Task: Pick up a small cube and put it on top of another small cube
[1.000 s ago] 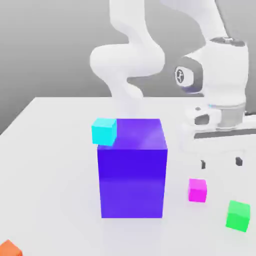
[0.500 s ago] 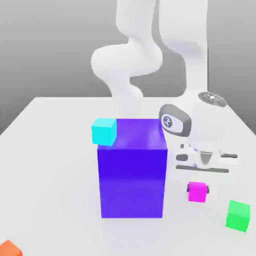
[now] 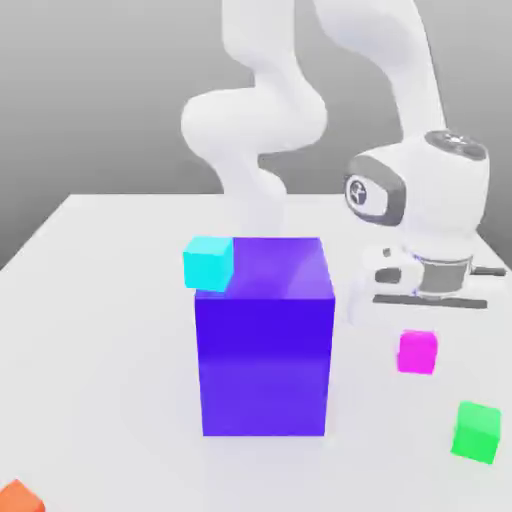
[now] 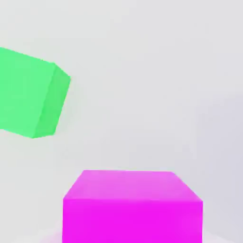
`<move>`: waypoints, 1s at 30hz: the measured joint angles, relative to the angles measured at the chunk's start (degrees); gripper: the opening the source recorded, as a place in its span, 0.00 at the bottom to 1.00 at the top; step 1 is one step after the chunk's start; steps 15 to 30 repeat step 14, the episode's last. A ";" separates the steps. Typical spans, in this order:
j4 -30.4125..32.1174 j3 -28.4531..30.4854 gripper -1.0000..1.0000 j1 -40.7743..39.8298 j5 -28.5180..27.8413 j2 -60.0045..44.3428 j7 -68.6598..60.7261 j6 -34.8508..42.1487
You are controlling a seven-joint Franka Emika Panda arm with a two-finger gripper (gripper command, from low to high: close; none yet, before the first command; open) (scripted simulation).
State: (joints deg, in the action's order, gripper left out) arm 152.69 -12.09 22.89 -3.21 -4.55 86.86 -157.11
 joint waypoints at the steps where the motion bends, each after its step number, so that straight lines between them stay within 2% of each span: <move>1: -2.06 -0.08 0.00 0.04 -0.14 -0.63 -0.53 1.46; 5: -10.39 -0.52 0.00 0.13 -0.21 -3.11 -3.02 7.34; 10: -13.17 1.54 0.00 1.65 -3.99 -11.93 -0.99 1.46; 11: -13.29 1.84 1.00 1.84 -4.61 -13.14 -0.52 0.43; 30: -13.29 1.84 1.00 1.84 -4.61 -13.14 -0.52 0.43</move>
